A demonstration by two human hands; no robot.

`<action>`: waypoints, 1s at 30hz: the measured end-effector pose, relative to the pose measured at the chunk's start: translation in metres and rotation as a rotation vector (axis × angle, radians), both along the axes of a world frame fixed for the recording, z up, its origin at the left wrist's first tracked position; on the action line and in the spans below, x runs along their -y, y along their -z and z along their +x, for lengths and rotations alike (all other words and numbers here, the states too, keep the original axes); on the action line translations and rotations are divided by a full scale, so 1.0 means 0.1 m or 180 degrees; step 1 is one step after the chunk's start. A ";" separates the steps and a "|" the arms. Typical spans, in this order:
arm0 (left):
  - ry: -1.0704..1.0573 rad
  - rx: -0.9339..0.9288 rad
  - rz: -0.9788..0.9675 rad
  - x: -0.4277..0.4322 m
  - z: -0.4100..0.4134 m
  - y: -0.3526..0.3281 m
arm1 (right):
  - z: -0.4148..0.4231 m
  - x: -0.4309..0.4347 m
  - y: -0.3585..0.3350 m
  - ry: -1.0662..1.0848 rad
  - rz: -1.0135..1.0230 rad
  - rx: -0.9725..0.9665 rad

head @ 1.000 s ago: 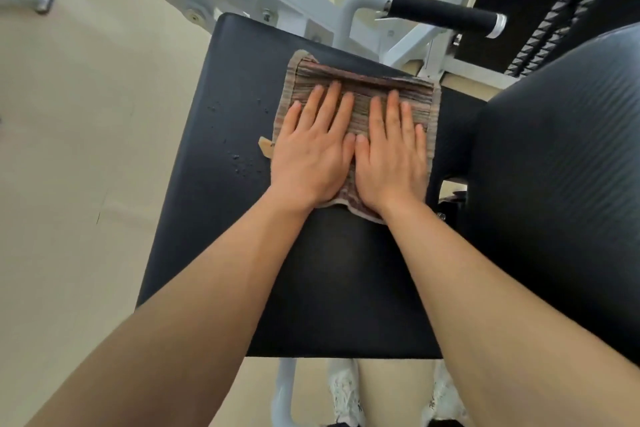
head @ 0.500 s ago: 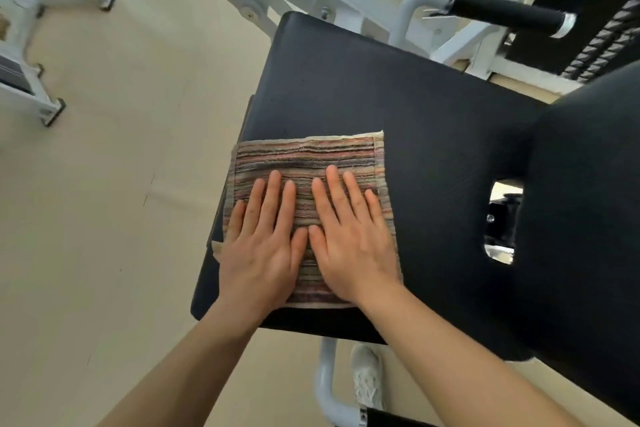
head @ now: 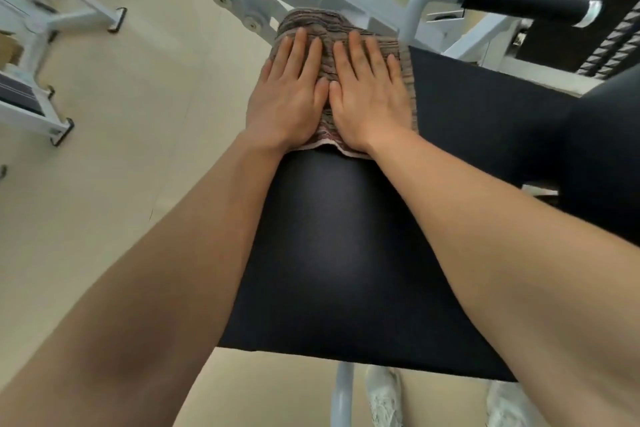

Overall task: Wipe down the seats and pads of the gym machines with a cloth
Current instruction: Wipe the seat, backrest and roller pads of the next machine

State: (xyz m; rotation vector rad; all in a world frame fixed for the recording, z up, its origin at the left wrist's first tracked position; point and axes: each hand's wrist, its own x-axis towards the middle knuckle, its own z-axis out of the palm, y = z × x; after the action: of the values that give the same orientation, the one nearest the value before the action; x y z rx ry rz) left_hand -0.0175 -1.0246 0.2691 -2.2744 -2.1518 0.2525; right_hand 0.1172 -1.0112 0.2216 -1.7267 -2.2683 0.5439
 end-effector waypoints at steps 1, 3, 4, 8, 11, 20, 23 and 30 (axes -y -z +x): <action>-0.0017 0.0018 -0.0027 0.16 -0.02 -0.01 | -0.02 0.14 -0.01 -0.0001 -0.0019 -0.0017; -0.0114 0.0041 -0.0061 0.63 -0.07 -0.02 | -0.06 0.51 -0.02 -0.0095 -0.0019 -0.0125; -0.0175 0.0045 -0.0069 0.93 -0.08 -0.02 | -0.07 0.75 -0.03 -0.0162 -0.0017 -0.0184; -0.0497 -0.0222 -0.0170 2.34 -0.02 -0.04 | -0.03 1.93 -0.05 -0.0668 -0.0235 -0.0248; -0.0734 -0.0386 -0.0423 2.98 0.08 -0.02 | 0.12 2.58 -0.02 -0.1073 -0.0346 -0.0319; -0.0572 -0.0219 -0.0276 1.86 0.67 0.13 | 0.60 1.65 0.12 -0.0420 -0.0436 -0.0089; -0.0370 -0.0151 -0.0147 1.30 0.85 0.19 | 0.79 1.16 0.19 -0.0105 -0.0405 -0.0063; 0.0258 -0.0035 -0.0179 0.98 1.03 0.33 | 0.94 1.07 0.27 0.0869 -0.0553 -0.0146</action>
State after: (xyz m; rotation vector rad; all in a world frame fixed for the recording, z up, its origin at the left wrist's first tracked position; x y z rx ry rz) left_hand 0.0859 -1.1225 0.2365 -2.3775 -2.0676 0.3278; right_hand 0.2113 -1.1187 0.1948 -2.0409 -1.9593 0.7288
